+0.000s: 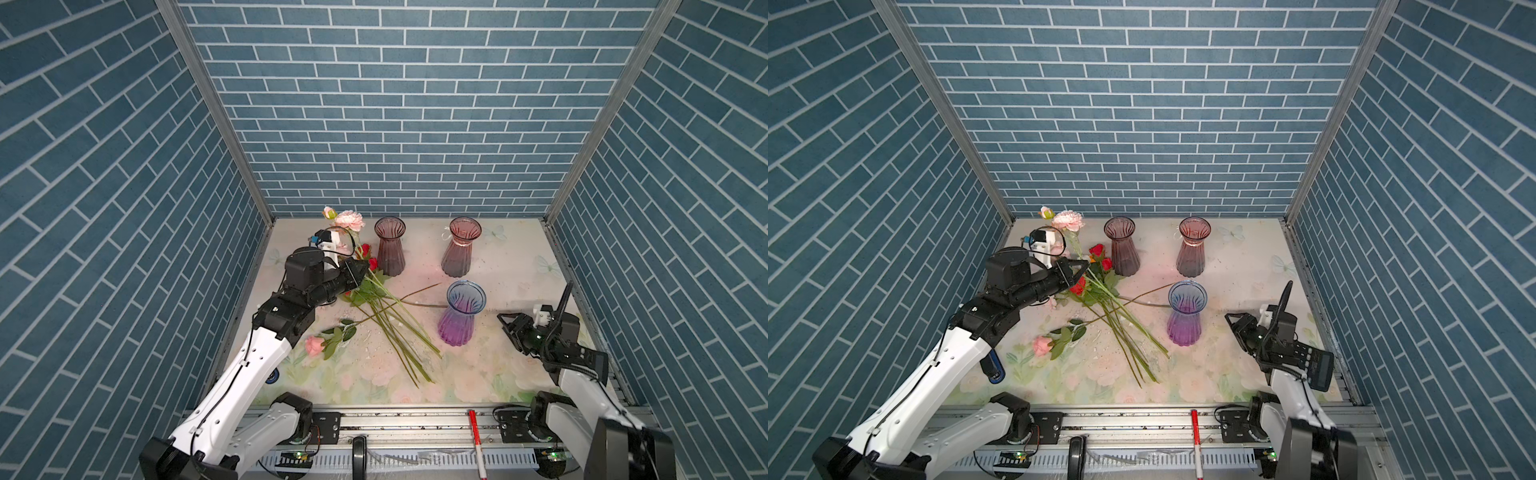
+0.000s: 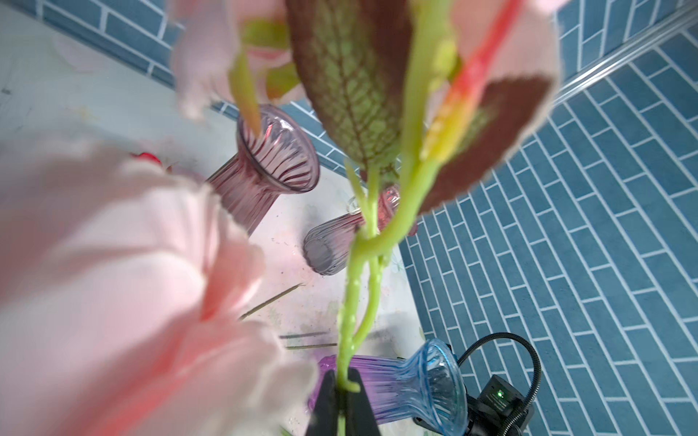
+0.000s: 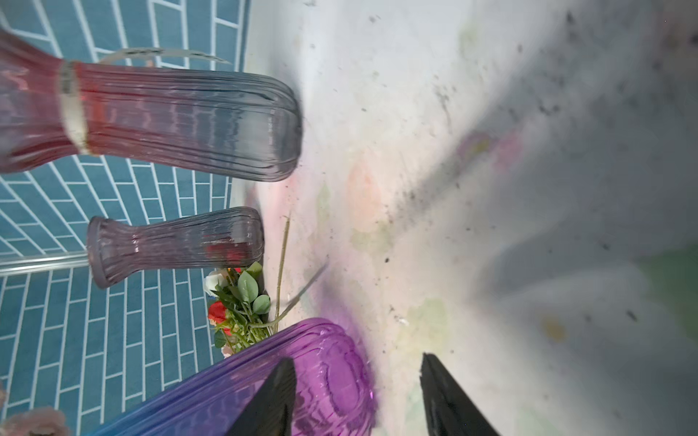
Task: Arrange the flowers into the vase
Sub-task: 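Raise the carnations toward the right gripper while the right gripper grasps the stems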
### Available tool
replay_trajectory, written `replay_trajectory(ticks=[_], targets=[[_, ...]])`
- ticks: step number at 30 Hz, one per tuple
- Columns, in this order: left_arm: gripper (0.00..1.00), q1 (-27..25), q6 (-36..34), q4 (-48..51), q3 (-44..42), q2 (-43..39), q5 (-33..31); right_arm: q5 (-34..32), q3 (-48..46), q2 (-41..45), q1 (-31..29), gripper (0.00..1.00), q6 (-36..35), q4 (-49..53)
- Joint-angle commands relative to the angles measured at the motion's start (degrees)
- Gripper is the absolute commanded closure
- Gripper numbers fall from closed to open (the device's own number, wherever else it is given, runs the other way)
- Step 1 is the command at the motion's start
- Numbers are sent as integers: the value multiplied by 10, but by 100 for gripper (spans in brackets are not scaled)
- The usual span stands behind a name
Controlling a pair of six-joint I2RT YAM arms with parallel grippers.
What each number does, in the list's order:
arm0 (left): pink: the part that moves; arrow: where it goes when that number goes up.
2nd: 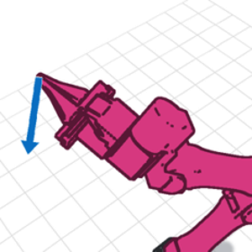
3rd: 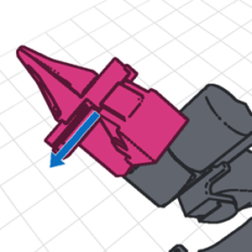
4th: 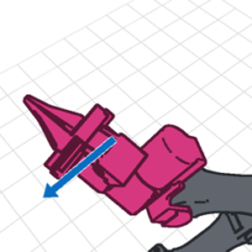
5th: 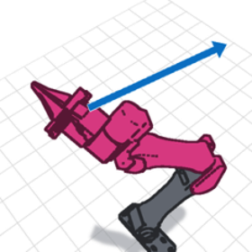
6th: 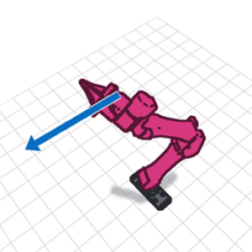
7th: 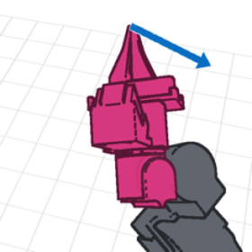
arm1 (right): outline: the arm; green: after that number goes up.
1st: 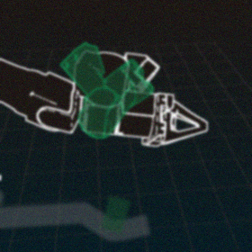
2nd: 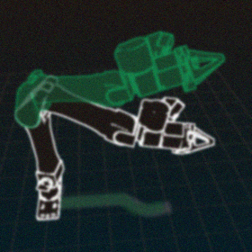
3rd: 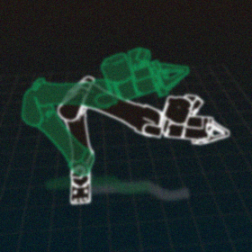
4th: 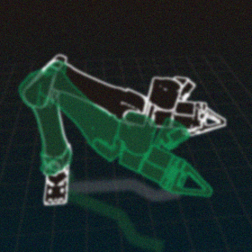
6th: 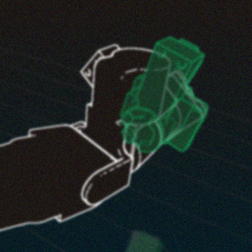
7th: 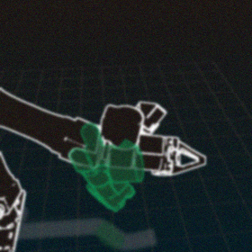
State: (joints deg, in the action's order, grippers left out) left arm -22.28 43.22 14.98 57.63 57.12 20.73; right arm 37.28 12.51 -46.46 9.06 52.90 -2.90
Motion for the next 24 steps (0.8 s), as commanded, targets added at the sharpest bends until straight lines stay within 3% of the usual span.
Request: replay_trajectory(ticks=[1, 2, 5, 12, 19, 24], targets=[[100, -16, -36, -21, 54, 10, 28, -50, 96, 165, 2, 44, -72, 205], [100, -24, -45, -29, 66, 14, 36, -60, 129, 196, 1, 43, -87, 239], [100, -52, -59, -57, 91, 26, 50, -16, 261, 140, -14, 45, -121, 283], [100, -172, -131, -29, 183, 89, 45, 138, 457, 66, -60, 49, -104, 203], [100, -230, -124, -40, 232, 139, 66, 171, 514, 34, -193, 47, -176, 188], [100, -251, -98, -45, 242, 156, 46, 192, 537, -15, -252, 60, -196, 224]])
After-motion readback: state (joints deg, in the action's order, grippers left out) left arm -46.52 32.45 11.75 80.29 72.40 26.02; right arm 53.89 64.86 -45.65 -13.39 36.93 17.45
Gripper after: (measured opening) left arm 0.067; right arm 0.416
